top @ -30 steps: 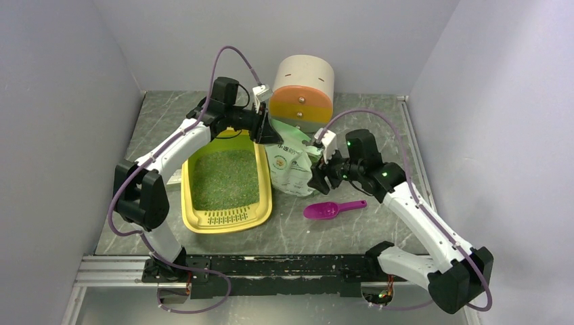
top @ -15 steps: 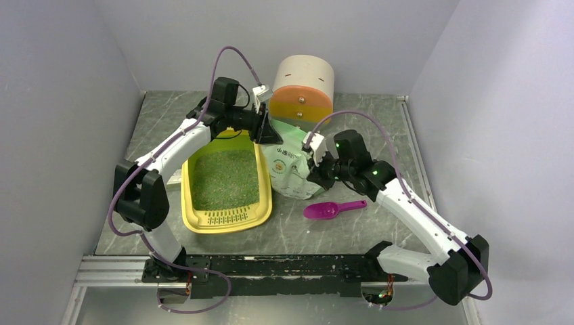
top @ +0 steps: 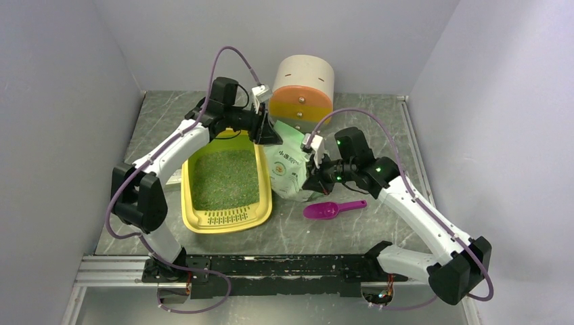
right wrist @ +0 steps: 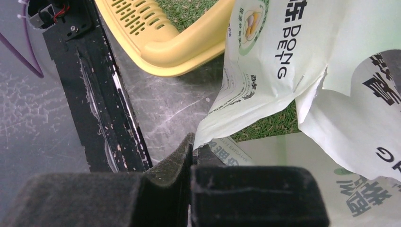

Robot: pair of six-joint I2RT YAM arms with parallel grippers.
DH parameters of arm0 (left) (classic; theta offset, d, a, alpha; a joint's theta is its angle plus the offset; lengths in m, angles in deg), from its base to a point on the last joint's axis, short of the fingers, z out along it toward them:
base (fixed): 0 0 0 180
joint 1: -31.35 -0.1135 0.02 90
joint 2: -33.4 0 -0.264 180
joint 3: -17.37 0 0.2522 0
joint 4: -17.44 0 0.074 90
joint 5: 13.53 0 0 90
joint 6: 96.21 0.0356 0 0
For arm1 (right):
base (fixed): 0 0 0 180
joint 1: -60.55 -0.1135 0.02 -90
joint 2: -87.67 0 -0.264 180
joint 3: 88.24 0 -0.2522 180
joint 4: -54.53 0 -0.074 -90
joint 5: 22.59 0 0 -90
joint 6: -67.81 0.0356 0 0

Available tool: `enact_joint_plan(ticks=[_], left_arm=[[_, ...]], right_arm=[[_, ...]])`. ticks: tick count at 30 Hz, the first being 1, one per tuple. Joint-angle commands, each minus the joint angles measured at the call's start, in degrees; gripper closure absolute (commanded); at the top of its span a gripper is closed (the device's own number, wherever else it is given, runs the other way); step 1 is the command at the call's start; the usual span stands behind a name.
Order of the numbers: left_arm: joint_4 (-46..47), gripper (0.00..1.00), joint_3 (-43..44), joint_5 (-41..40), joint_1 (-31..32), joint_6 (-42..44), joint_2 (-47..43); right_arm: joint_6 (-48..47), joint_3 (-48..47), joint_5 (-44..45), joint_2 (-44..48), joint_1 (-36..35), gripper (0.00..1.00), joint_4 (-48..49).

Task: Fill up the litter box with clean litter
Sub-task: Open the cat litter bag at the center of the board, then pick up the spatula from the center of the board.

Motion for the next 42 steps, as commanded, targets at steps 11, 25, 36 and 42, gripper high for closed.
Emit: enact_joint_plan(ticks=[11, 25, 36, 42], left_arm=[[3.1, 0.73, -0.4, 3.3, 0.2, -0.7, -1.8], [2.9, 0.58, -3.1, 2.6, 0.2, -0.9, -4.0], [8.5, 0.45, -8.0, -2.7, 0.2, -6.2, -11.4], [11.7, 0.44, -10.3, -4.0, 0.2, -8.5, -13.9]], right_arm=[[6.1, -2.1, 16.2, 7.0, 1.6, 1.00, 3.5], [20.4, -5.0, 34.8, 16.7, 1.6, 0.23, 4.5], [60.4, -5.4, 66.2, 14.9, 1.6, 0.00, -23.9], [73.4, 7.8, 63.1, 18.8, 1.8, 0.00, -18.1]])
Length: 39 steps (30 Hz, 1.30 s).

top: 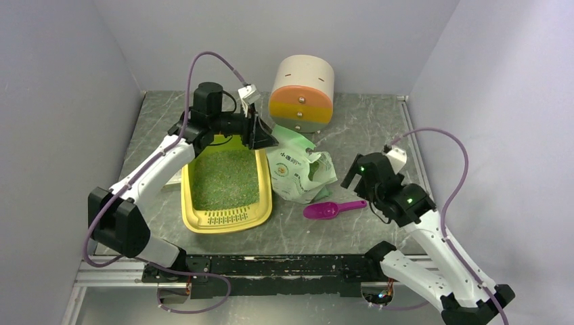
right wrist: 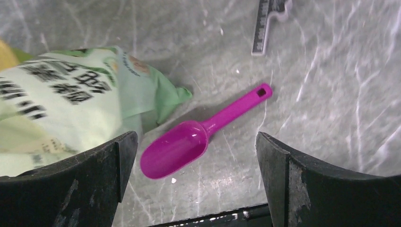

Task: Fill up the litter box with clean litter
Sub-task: Pick up the spatula from the center of the board.

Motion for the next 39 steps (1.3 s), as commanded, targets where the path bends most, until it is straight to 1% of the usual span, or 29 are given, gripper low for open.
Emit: enact_joint_plan(ticks=[1, 2, 4, 8, 10, 12, 14, 16, 20, 23, 25, 28, 31, 34, 36, 39], left_arm=[[3.1, 0.44, -0.9, -2.2, 0.2, -1.3, -2.1], [3.0, 0.44, -1.4, -2.9, 0.2, -1.3, -3.0], [3.2, 0.43, -2.7, -5.3, 0.2, -1.6, -5.4], [3.1, 0.41, -6.2, -14.0, 0.1, -2.7, -11.3], [4.5, 0.38, -9.4, -18.8, 0.0, -4.3, -15.4], [6.1, 0.33, -13.0, -23.3, 0.1, -6.1, -19.7], [7.6, 0.30, -16.9, -26.3, 0.1, -8.3, -23.8], [9.2, 0.27, -21.2, -28.1, 0.1, -11.1, -27.7], [5.8, 0.27, -24.0, -29.0, 0.1, -13.0, -33.6], [6.1, 0.27, -26.6, -30.6, 0.1, -15.3, -37.1], [6.4, 0.28, -28.4, -33.0, 0.1, -18.1, -39.2], [4.1, 0.28, -29.9, -35.8, 0.1, -20.5, -41.4], [1.2, 0.29, -30.5, -34.5, 0.1, -21.3, -42.0], [-1.5, 0.30, -30.9, -32.2, 0.1, -21.5, -42.1], [-2.9, 0.31, -31.3, -31.5, 0.1, -21.0, -42.6], [-4.2, 0.31, -31.5, -31.3, 0.1, -20.1, -43.4]], right_arm=[[15.1, 7.8, 1.6, 2.5, 0.6, 0.00, 2.4], [16.1, 10.1, 1.2, 2.8, 1.0, 0.00, 3.9], [19.2, 11.5, 1.6, 1.8, 2.3, 0.00, 3.9], [21.3, 16.5, 2.3, 1.5, 5.7, 0.00, 7.4], [23.0, 18.9, 2.3, 2.5, 9.0, 0.00, 8.6], [20.6, 20.6, -0.6, 3.9, 13.1, 0.00, 12.7], [18.3, 21.8, -5.7, 3.9, 16.6, 0.00, 15.9], [17.8, 21.7, -9.4, 1.3, 18.4, 0.00, 16.4], [23.5, 21.5, -12.1, -6.0, 19.0, 0.00, 15.2], [25.9, 22.2, -16.1, -10.3, 19.2, 0.00, 16.4], [28.3, 22.5, -16.7, -12.2, 19.2, 0.03, 16.0], [31.0, 22.0, -14.0, -14.8, 19.4, 0.10, 13.8], [32.0, 22.2, -12.9, -17.0, 19.4, 0.12, 14.3], [32.7, 23.4, -13.1, -19.5, 19.4, 0.17, 15.6], [33.0, 24.1, -13.3, -20.7, 19.5, 0.25, 16.6], [33.6, 26.8, -14.6, -20.2, 19.6, 0.32, 19.3]])
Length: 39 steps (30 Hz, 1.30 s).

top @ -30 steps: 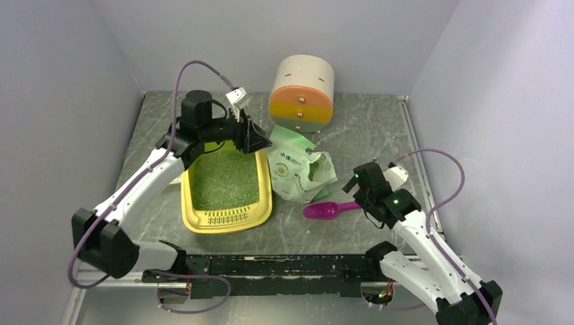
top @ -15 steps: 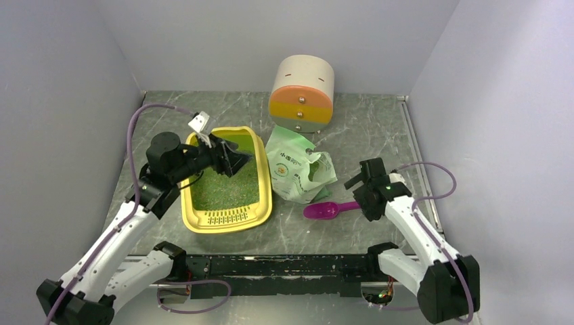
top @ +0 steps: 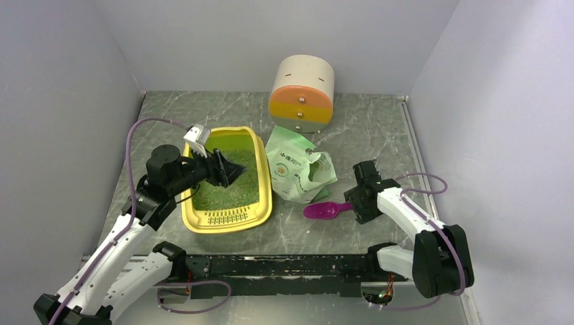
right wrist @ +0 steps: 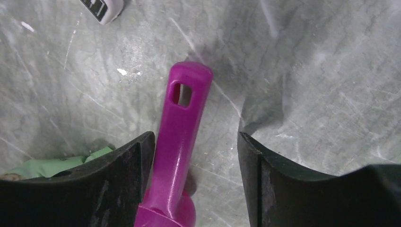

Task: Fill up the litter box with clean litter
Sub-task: Pick up the spatula from the center of the board.

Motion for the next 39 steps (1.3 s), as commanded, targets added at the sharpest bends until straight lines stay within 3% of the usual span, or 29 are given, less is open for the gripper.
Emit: enact_joint_plan(ticks=[1, 6, 10, 15, 23, 32, 35, 39], left_arm=[[-3.5, 0.31, -0.6, 1.4, 0.1, 0.2, -1.7], [-4.9, 0.32, 0.4, 2.3, 0.1, 1.1, -2.3], [-7.5, 0.36, 1.2, 5.8, 0.1, 4.8, -2.1], [-7.1, 0.34, -0.5, 8.3, 0.1, 4.7, -5.5], [-5.7, 0.34, -3.5, 13.1, 0.1, 3.9, -8.5], [-4.0, 0.41, -8.4, 16.5, 2.2, -1.2, -7.3], [1.5, 0.40, -12.1, 10.9, 9.4, -6.0, -9.8], [11.2, 0.45, -16.0, -3.8, 26.5, -11.1, -6.0]], right_arm=[[2.8, 4.1, -0.5, 0.7, 0.5, 0.33, 3.9], [4.2, 6.6, -1.0, 3.3, 0.5, 0.53, 4.7], [4.1, 6.4, 0.9, 6.4, 0.5, 0.80, 2.3], [4.7, 6.8, 1.4, 13.1, 0.5, 0.94, -1.0], [5.6, 5.3, 2.4, 28.4, 0.5, 0.99, -11.7], [10.0, -1.1, 4.1, 40.2, 0.5, 1.00, -24.4], [13.2, -2.2, 3.8, 41.3, 0.5, 1.00, -27.6], [14.9, 0.0, 0.7, 42.0, 0.5, 1.00, -25.1]])
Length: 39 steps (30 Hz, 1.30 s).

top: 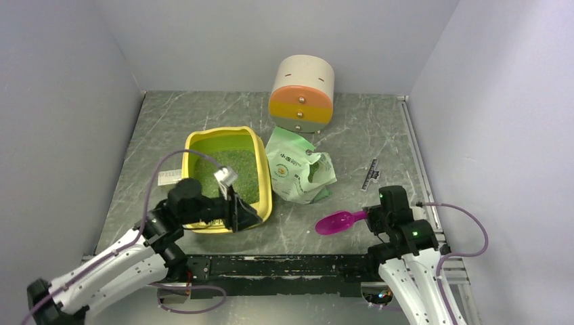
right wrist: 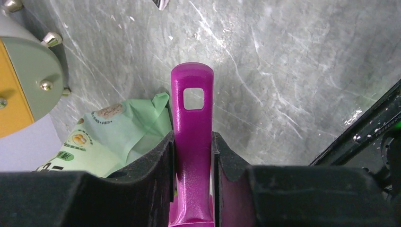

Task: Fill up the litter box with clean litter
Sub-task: Pick up the spatula from the center of the board.

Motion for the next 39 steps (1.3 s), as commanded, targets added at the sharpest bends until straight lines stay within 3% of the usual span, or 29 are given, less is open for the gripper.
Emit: enact_joint_plan(ticks=[1, 5, 9, 12, 23, 31, 39], left_arm=[[11.3, 0.45, -1.4, -17.8, 16.9, -5.8, 4.5], [17.8, 0.40, -0.5, -32.0, 29.8, -6.6, 9.8], [31.4, 0.39, -2.4, -37.6, 34.5, -9.3, 17.8], [35.9, 0.39, 0.1, -42.2, 37.7, -9.2, 24.7], [45.5, 0.42, 8.9, -42.4, 39.6, -9.5, 44.7], [43.6, 0.51, 10.0, -43.7, 39.7, -10.7, 48.4], [40.3, 0.69, 13.8, -45.9, 39.9, -9.5, 52.4]], right_arm=[[4.4, 1.7, -1.9, 0.5, 0.3, 1.00, -0.4], [4.4, 2.5, -3.5, -1.5, 0.3, 1.00, 1.7], [5.1, 2.9, -3.5, -1.7, 0.3, 1.00, 2.2], [5.9, 3.4, -3.9, -1.2, 0.3, 1.00, 2.5], [6.7, 4.4, -5.0, -0.2, 0.3, 1.00, 2.8], [7.4, 4.3, -5.1, 0.7, 0.3, 1.00, 2.4], [6.9, 4.5, -6.9, 0.3, 0.3, 1.00, 3.6]])
